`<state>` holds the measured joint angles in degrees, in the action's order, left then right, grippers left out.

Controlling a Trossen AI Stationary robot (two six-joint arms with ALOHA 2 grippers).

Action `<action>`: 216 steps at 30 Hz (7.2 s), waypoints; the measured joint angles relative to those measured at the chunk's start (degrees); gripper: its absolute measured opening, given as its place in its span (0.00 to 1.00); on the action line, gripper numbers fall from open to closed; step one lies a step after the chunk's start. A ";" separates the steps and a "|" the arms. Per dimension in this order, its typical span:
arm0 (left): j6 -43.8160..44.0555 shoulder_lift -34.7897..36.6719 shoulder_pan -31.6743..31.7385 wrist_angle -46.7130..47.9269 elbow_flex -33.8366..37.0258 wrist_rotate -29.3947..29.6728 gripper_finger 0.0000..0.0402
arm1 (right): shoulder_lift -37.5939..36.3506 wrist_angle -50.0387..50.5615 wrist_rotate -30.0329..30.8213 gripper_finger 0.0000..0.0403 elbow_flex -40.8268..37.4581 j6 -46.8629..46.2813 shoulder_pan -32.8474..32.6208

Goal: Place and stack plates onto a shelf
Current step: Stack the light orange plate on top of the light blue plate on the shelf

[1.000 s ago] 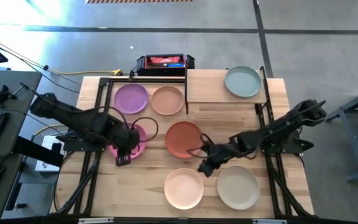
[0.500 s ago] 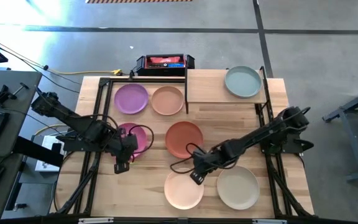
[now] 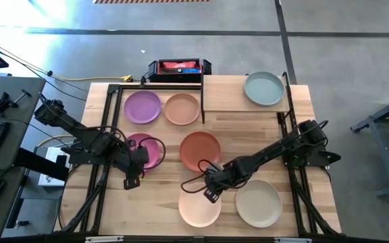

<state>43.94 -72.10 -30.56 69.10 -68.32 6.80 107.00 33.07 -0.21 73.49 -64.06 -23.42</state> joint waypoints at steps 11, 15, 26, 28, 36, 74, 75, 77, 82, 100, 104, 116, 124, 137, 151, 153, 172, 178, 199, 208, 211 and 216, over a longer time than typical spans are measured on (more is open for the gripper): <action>0.00 0.00 0.01 0.02 0.01 0.07 0.29 | 2.06 -0.27 -0.75 0.22 -0.07 0.52 -0.69; 0.00 0.00 0.01 0.00 -0.01 0.12 0.29 | 3.27 -0.31 -1.34 0.22 -0.07 0.07 -1.12; -0.02 0.00 0.01 0.02 0.01 1.34 0.29 | 5.01 -0.98 -1.87 0.22 -0.09 0.03 -1.11; -0.02 -0.02 0.01 -0.02 0.01 1.34 0.29 | 5.56 -1.71 -1.95 0.22 -0.09 -0.24 -1.11; -0.04 -0.02 0.01 0.00 0.01 1.44 0.29 | 6.64 -1.91 -3.03 0.22 -0.09 -1.89 -1.07; -0.07 -0.02 0.03 -0.47 0.01 5.92 0.29 | -17.00 21.98 -1.45 0.00 -0.04 -6.22 5.39; -0.08 -0.02 0.06 -0.50 0.01 6.34 0.29 | -18.46 23.16 -1.25 0.00 -0.04 -6.22 6.20; -0.11 -0.01 0.06 -0.48 0.01 7.06 0.29 | -21.63 26.00 0.20 0.00 -0.04 -6.20 7.92; -0.49 0.00 0.12 -0.46 0.01 9.75 0.29 | -29.94 31.71 3.74 0.00 -0.04 -6.01 12.75; -15.97 0.00 16.87 -0.39 0.01 22.89 0.29 | -52.88 43.90 7.72 0.00 -0.07 -0.17 45.78; -19.96 0.00 22.54 -0.45 0.01 24.64 0.29 | -55.64 43.92 7.70 0.00 -0.09 4.21 54.51; -30.66 -0.02 34.45 -6.46 0.01 20.08 0.29 | -56.11 43.85 0.10 0.00 -0.15 18.63 79.65; -33.73 0.00 38.36 -8.79 0.01 17.26 0.29 | -51.34 39.94 -11.90 0.00 -0.17 28.04 92.77; -34.14 -0.02 40.94 -9.05 0.01 15.96 0.29 | -51.17 39.61 -16.55 0.00 -6.47 32.50 97.73; -34.14 -0.02 41.50 -9.21 0.01 15.88 0.29 | -58.53 27.22 -16.51 0.00 -18.02 23.91 101.84; -34.14 -0.02 41.50 -9.22 0.01 15.86 0.29 | -58.32 26.82 -16.60 0.00 -17.57 23.22 103.45; -34.11 0.00 41.50 -9.50 0.01 15.82 0.29 | -57.39 29.12 -13.27 0.00 -17.31 17.63 103.02; -34.09 -0.02 41.50 -9.51 0.01 15.81 0.29 | -56.23 28.75 -10.91 0.00 -17.31 15.39 99.90; -34.09 0.00 41.48 -9.49 0.01 15.83 0.29 | -54.42 25.45 -9.51 0.00 -17.31 13.01 98.25; -34.09 -0.01 41.48 -9.49 0.01 15.83 0.29 | -54.42 25.47 -9.68 0.00 -17.31 14.15 98.25; -34.10 0.00 41.48 -9.49 0.01 15.83 0.29 | -54.42 25.47 -9.65 0.00 -17.31 14.64 98.27; -34.09 0.00 41.48 -9.49 0.01 15.83 0.29 | -54.42 25.47 -10.55 0.00 -17.31 15.09 98.27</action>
<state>9.85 -72.10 10.92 59.61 -68.31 22.63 52.58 58.54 -10.76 56.18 -48.97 74.85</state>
